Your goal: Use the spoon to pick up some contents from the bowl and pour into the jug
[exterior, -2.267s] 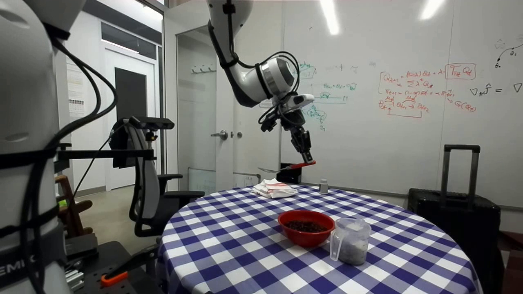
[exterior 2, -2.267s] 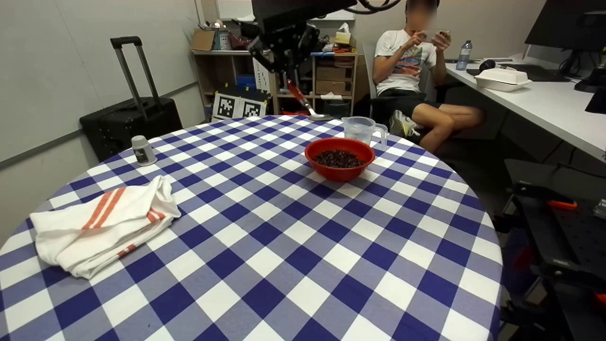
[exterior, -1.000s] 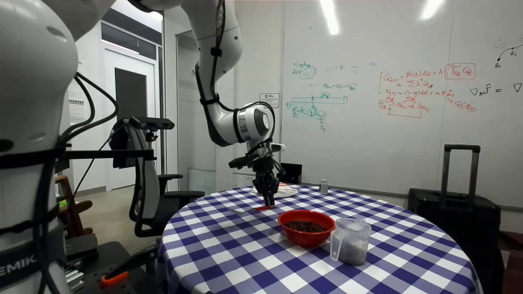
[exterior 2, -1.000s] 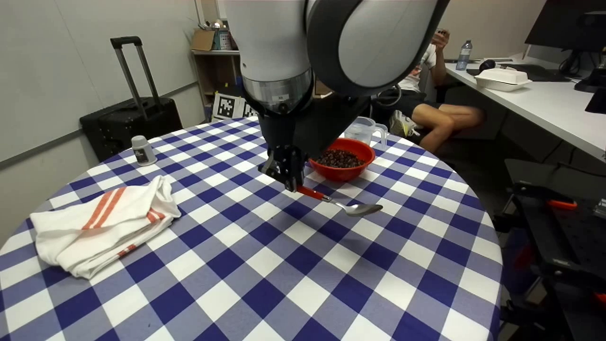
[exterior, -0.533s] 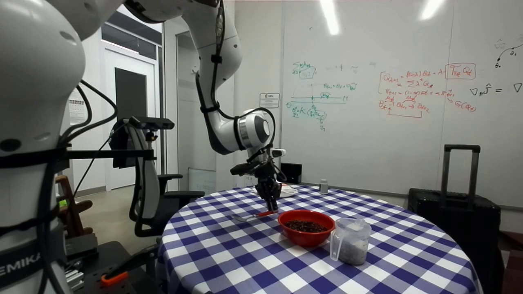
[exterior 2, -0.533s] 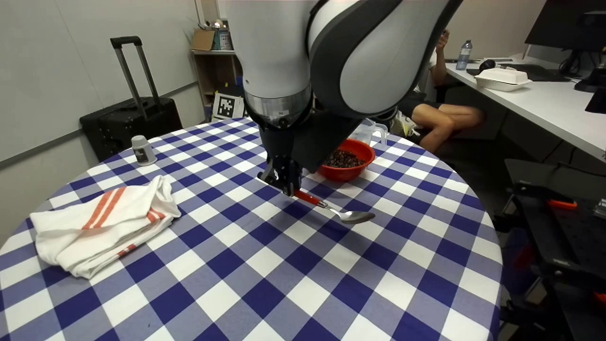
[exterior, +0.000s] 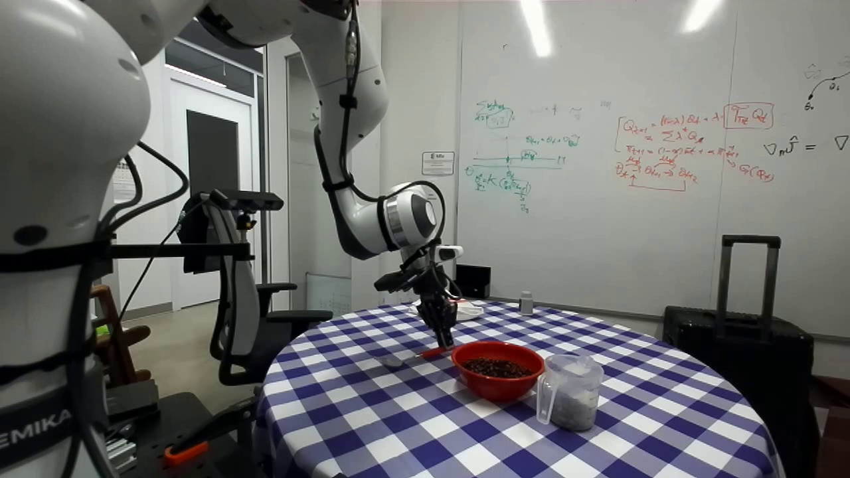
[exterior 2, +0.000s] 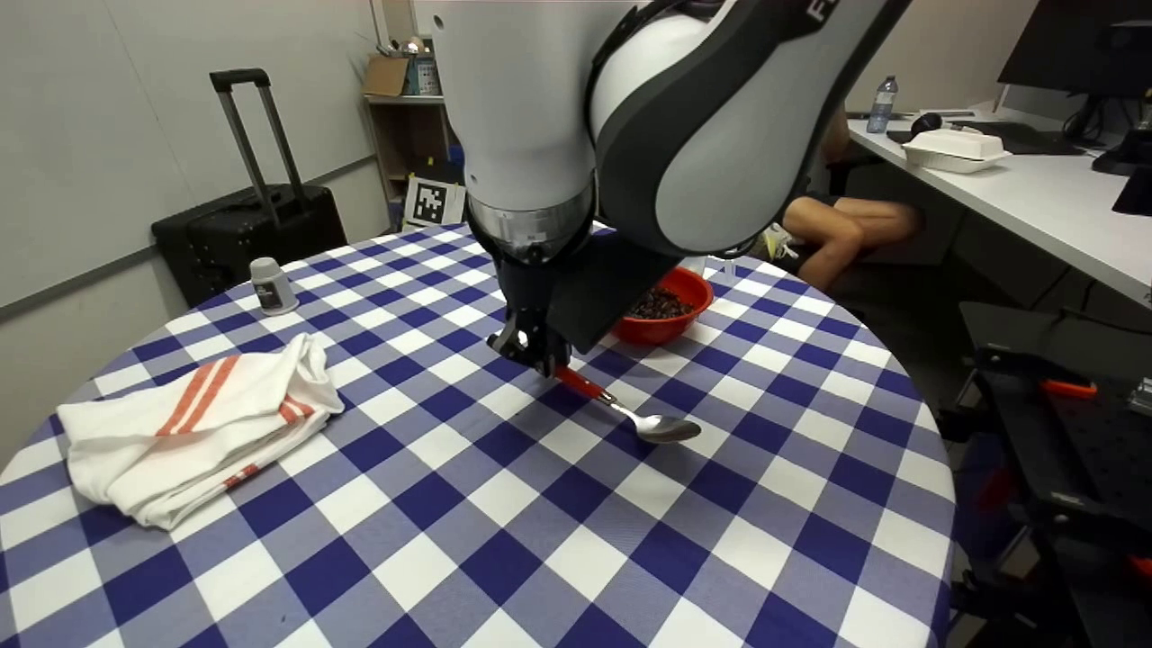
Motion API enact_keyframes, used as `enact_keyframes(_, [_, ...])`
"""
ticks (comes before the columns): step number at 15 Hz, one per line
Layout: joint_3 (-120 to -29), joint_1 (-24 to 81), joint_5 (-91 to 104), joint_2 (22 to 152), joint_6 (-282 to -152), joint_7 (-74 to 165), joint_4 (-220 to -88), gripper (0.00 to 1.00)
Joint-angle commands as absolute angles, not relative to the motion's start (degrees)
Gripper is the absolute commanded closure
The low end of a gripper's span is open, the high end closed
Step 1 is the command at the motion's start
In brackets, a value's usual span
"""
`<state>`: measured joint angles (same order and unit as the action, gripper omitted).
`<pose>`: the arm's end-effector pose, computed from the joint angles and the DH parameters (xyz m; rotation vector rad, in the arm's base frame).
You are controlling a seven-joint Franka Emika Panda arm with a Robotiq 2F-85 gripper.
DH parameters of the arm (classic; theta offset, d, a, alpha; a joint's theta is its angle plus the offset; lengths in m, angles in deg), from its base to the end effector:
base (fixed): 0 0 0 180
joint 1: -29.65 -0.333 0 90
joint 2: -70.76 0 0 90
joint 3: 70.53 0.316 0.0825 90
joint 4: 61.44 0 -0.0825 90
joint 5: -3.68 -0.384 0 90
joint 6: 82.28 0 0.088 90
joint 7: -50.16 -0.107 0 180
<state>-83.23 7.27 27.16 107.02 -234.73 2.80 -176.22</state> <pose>0.5918 0.1131 0.1442 2.8344 -0.3563 0.2464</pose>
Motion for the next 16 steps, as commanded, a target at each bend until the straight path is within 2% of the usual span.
enact_keyframes(1, [-84.91, 5.61, 28.06, 106.99, -235.63, 0.64, -176.96, 0.55])
enact_keyframes(5, [-82.63, 7.74, 25.89, 102.91, -233.01, 4.27, -180.20, 0.25])
enact_keyframes(8, [-77.68, 13.02, 21.45, 94.99, -228.62, 12.90, -185.71, 0.04])
enact_keyframes(9, [-74.50, 16.35, 18.12, 90.92, -226.78, 18.05, -188.59, 0.01])
enact_keyframes(13, [-66.03, 26.23, 4.48, 79.41, -216.37, 34.19, -193.24, 0.00])
enact_keyframes(15, [-67.24, 27.10, -0.63, 73.15, -209.65, 40.43, -194.59, 0.00])
enact_keyframes(16, [-67.57, 25.49, 3.32, 80.24, -213.68, 35.05, -190.86, 0.00])
